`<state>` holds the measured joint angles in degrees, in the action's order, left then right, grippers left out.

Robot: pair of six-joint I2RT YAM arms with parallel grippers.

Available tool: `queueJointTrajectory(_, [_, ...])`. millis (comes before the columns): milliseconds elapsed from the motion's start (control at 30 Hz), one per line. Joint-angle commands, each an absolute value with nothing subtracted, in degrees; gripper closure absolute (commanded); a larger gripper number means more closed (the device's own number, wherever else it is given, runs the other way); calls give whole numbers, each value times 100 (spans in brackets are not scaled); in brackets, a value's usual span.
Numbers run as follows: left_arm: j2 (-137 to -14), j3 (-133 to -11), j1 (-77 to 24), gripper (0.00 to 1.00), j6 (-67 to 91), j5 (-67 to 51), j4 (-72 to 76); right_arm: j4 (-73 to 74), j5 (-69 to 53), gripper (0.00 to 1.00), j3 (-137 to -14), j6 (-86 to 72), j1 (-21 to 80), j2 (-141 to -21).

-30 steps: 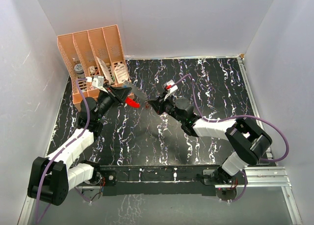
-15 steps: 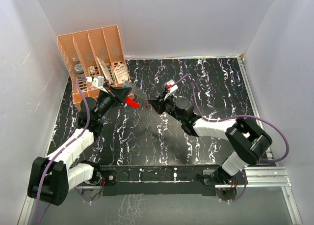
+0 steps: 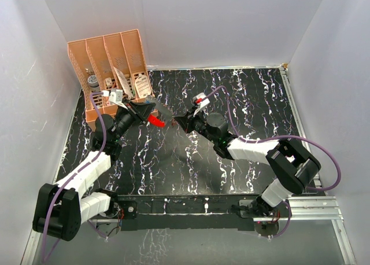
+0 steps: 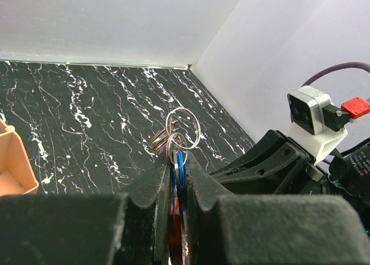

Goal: Put the keys on the keyring

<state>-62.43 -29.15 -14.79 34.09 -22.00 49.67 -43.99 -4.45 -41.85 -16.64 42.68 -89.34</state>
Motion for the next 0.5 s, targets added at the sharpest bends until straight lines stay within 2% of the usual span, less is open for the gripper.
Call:
queueJointTrajectory(0, [-6174,-3129,-1457,100,3395,-2320,5246,-4631,-417,100,-4447,-1607,4251,-8729])
queueJointTrajectory(467, [-6064,-3067,-1458,100,3316,-2538,5332,-4571,-427,100,-4430,-1560,4147,-8671])
